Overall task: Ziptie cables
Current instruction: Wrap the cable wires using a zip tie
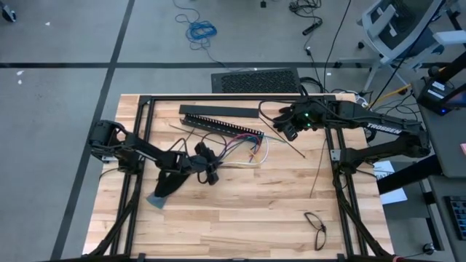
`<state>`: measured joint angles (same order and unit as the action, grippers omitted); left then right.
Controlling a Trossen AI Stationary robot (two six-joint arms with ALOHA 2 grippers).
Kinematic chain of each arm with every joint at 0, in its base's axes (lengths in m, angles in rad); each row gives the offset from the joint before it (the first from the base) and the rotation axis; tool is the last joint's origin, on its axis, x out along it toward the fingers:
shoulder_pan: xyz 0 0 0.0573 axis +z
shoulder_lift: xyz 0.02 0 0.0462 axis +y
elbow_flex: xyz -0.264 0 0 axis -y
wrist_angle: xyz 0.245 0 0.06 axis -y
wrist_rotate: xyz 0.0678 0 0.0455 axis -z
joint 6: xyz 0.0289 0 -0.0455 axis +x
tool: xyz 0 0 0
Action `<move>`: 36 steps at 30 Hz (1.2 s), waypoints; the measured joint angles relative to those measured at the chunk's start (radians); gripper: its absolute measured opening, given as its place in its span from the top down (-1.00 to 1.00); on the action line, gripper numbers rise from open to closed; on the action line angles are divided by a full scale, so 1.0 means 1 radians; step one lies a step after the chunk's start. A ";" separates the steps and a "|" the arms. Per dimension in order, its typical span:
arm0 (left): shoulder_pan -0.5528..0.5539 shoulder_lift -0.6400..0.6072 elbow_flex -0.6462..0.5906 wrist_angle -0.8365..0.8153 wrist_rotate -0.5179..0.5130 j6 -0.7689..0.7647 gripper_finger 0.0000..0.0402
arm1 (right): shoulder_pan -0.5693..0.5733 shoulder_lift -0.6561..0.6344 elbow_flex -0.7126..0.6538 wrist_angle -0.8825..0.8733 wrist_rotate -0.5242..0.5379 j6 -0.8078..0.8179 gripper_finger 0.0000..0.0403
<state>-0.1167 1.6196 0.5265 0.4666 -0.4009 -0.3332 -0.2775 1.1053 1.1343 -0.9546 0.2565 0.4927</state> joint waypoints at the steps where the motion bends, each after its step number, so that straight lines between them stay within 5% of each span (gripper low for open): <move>1: 0.005 0.000 0.000 0.005 0.000 0.000 0.45 | 0.000 0.000 0.000 0.000 0.000 0.000 1.00; 8: 0.026 0.000 0.000 0.020 -0.001 0.009 0.30 | 0.000 0.000 0.000 0.000 0.000 0.000 1.00; 36: 0.026 0.000 0.000 0.072 0.084 0.070 0.29 | 0.000 0.000 0.000 -0.001 0.001 -0.016 1.00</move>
<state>-0.0908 1.6196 0.5264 0.5385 -0.3164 -0.2632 -0.2779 1.1049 1.1343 -0.9554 0.2573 0.4771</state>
